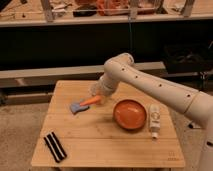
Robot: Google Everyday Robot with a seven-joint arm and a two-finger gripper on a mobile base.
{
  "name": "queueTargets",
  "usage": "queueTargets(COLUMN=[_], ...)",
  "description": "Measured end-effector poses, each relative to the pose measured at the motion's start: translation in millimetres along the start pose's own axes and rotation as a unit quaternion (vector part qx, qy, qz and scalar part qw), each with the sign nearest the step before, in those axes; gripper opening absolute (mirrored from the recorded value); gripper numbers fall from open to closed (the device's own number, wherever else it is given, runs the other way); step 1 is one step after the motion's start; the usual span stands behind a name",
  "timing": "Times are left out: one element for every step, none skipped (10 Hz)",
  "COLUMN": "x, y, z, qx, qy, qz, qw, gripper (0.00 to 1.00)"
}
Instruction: Place the pepper in the ceramic cup
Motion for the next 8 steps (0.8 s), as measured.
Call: queueTargets(x=[2.7,5.6,8.1,8.8,10.4,12.2,17.6,20.6], y=[-2.1,-4.3,-4.8,-5.7,-6.3,-8.0,-12.8,-15.2], z=[-1.3,-2.9,-4.6,-5.5,-6.6,-7.6,-8.0,-8.7], qx=[0.001,0.000,-0.002,-0.002,-0.002,-0.001,0.000,0.001], qy=[0.000,0.000,0.001,0.000,0.000,-0.002,-0.006,-0.008], qz=[0.004,0.008,0.018,0.027,0.037,0.043,0.053,0.061], qw=[1.0000,1.0000,0.9998,0.9996,0.9993,0.9991,0.9986,0.9981], gripper=[0.06,0.05,0.01,0.00,0.00,0.00,0.00,0.00])
